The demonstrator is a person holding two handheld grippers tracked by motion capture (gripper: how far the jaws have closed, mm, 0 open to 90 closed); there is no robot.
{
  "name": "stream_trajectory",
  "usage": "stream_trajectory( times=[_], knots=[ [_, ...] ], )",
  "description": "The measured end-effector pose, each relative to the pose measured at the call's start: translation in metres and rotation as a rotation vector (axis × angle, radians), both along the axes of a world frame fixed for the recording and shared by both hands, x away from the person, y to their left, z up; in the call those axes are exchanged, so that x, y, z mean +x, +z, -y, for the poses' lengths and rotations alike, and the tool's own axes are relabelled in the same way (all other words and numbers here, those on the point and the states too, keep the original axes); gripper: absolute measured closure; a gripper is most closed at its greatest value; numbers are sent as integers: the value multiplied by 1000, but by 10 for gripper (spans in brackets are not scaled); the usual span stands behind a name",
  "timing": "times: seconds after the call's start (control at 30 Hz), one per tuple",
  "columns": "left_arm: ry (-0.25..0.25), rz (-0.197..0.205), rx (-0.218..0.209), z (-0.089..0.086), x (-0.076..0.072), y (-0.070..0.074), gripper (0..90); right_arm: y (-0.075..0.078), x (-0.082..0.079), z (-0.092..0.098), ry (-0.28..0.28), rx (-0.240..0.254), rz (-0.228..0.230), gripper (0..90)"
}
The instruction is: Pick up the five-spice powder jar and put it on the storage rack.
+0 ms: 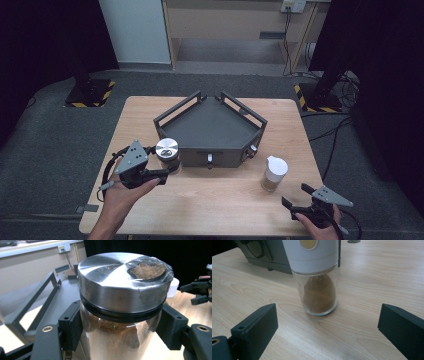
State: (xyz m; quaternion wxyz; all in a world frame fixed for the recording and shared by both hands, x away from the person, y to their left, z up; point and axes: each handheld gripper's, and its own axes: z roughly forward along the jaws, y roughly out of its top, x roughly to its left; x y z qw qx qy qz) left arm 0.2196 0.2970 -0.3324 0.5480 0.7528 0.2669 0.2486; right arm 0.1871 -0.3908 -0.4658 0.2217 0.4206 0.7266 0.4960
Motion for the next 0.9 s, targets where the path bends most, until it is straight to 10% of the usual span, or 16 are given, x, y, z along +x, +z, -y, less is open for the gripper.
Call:
stream_trajectory(
  times=[0.9],
  knots=[
    [-27, 0, -2, 18, 77, 22, 299, -1, 0, 1, -2, -5, -11, 33]
  ],
)
